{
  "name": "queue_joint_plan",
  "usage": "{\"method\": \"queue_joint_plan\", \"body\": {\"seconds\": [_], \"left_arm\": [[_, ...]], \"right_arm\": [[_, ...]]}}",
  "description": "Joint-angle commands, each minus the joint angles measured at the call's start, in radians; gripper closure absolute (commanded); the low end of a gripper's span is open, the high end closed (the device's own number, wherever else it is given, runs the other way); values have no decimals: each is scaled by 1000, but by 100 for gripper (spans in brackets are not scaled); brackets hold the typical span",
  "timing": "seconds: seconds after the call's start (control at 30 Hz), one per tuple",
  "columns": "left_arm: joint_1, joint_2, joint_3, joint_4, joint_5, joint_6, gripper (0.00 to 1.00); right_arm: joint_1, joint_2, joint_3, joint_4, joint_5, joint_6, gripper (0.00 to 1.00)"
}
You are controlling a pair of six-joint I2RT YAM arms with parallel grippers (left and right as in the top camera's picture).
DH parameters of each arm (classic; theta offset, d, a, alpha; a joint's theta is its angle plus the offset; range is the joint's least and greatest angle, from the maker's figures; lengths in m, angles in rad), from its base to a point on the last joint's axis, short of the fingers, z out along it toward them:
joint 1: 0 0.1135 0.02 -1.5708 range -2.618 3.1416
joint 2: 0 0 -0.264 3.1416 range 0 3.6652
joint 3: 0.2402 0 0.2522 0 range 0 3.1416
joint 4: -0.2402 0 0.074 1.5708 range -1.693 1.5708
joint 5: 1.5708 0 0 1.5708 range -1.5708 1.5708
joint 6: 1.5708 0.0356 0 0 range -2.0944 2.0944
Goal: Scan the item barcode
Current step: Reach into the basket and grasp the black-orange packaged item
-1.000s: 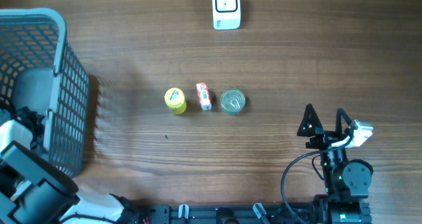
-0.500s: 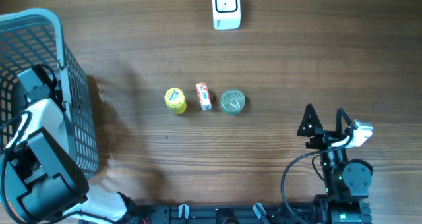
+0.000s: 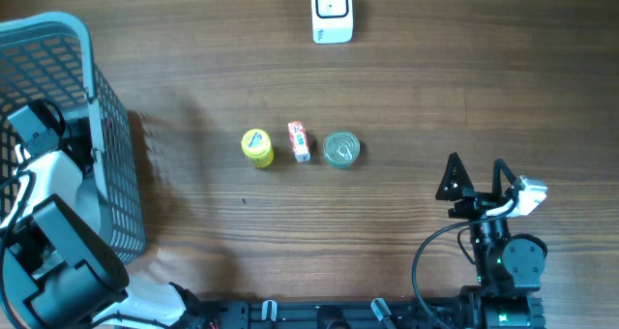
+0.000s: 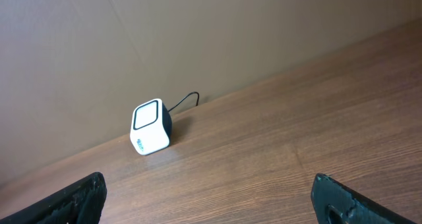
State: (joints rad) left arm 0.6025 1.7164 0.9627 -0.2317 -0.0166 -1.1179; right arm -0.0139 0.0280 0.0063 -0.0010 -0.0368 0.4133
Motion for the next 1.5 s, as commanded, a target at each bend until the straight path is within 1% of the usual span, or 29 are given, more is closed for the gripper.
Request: {"method": "queue_joint_plan", "body": {"seconds": [0.0,0.1,0.17,0.2,0.23,0.3,0.37,0.4,0.43,0.47,0.5,0.57,0.63,0.7,0.83,0.93,0.97,1.0,1.2,1.33,1.4,1.47], "left_arm": [[6,2,-14,5,-118,-16,40],[6,2,-14,13,-143,-50,41],[6,2,-14,48,-142,-50,52],[6,2,-14,60,-142,-50,61],[6,2,-14,66,-141,-50,67],[6,2,-14,80,-130,-50,75],[6,2,-14,87,-126,-49,80],[6,2,-14,86,-127,-49,81],[6,2,-14,86,-126,-49,76],[6,2,-14,82,-126,-49,58],[6,2,-14,73,-127,-49,47],[6,11,-14,54,-139,-48,44],[6,34,-14,58,-138,-45,43],[6,40,-14,68,-138,-45,46],[6,40,-14,116,-138,-45,68],[6,40,-14,117,-138,-45,90],[6,40,-14,117,-138,-45,94],[6,40,-14,117,-138,-45,96],[6,40,-14,106,-123,-45,96],[7,0,-14,184,45,-45,96],[11,-48,-2,190,86,-45,96],[29,-117,17,163,115,-45,96]], "right_arm": [[3,-5,-1,2,-10,-18,0],[3,-5,-1,2,-10,-18,0],[3,-5,-1,2,-10,-18,0],[3,-5,-1,2,-10,-18,0],[3,-5,-1,2,-10,-18,0],[3,-5,-1,2,-10,-18,0],[3,-5,-1,2,-10,-18,0],[3,-5,-1,2,-10,-18,0],[3,-5,-1,2,-10,-18,0],[3,-5,-1,2,-10,-18,0],[3,-5,-1,2,-10,-19,0],[3,-5,-1,2,-10,-18,0],[3,-5,-1,2,-10,-18,0],[3,-5,-1,2,-10,-18,0],[3,-5,-1,2,-10,-18,0],[3,-5,-1,2,-10,-18,0],[3,-5,-1,2,-10,-18,0],[3,-5,-1,2,-10,-19,0],[3,-5,-1,2,-10,-18,0],[3,-5,-1,2,-10,-18,0],[3,-5,-1,2,-10,-18,0],[3,-5,-1,2,-10,-18,0]]}}
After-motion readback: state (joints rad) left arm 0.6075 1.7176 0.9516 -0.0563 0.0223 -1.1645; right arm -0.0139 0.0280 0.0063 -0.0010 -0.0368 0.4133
